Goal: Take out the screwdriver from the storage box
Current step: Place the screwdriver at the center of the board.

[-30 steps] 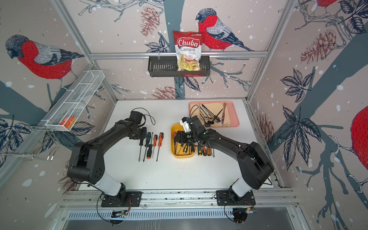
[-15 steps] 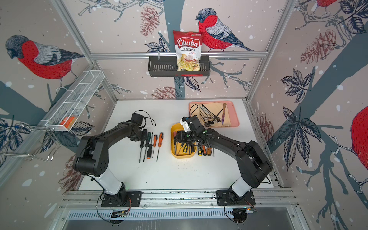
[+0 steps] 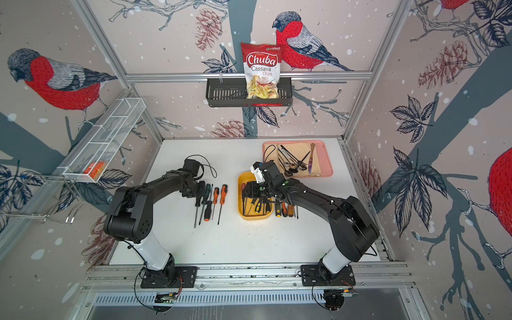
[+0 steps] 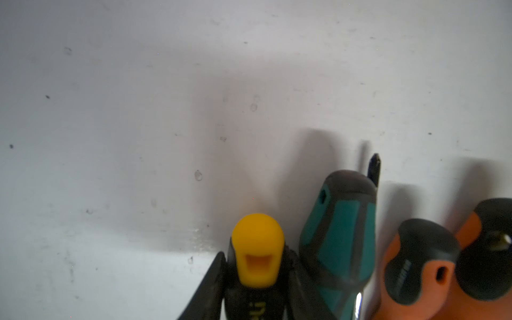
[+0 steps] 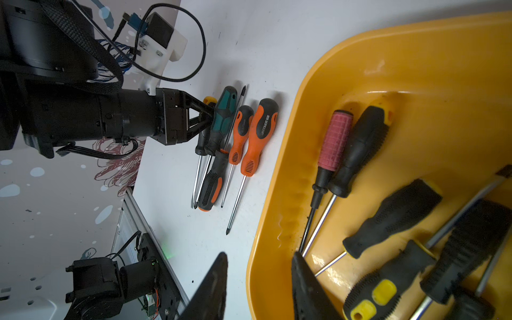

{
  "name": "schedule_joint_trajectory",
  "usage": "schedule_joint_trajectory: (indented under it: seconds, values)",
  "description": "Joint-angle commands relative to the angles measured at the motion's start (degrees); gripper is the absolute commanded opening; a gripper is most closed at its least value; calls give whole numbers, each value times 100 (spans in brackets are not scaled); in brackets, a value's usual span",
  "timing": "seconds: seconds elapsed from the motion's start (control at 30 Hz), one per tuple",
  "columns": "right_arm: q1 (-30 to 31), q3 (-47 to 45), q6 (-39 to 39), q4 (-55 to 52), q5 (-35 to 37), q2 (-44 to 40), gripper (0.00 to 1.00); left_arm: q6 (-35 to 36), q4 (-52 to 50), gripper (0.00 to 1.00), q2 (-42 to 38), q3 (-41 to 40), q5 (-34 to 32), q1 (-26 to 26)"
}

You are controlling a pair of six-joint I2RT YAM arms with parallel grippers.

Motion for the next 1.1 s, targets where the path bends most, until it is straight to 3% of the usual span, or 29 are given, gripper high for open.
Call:
schedule_joint_trajectory:
  seconds: [0.0,0.5,0.7,0.83,1.07]
  values:
    - [8,1,-49,-6,63,-55,39,17,75,39,-2,-12,-63,25]
    - [-27,342,113,-659,606,-152,42,-149,-119,41,-689,-5,269,26]
    - [-75,869,360,-1620,1281,194,42,-333,20,42,-1265,-144,1085,-4]
    - [-105,1165,549,-2103,1638,515,41,-529,483,44,-1694,-484,2264,-83]
    - [-57,1456,742,-2421,1980,944,41,-739,663,46,-2102,-703,2581,-715]
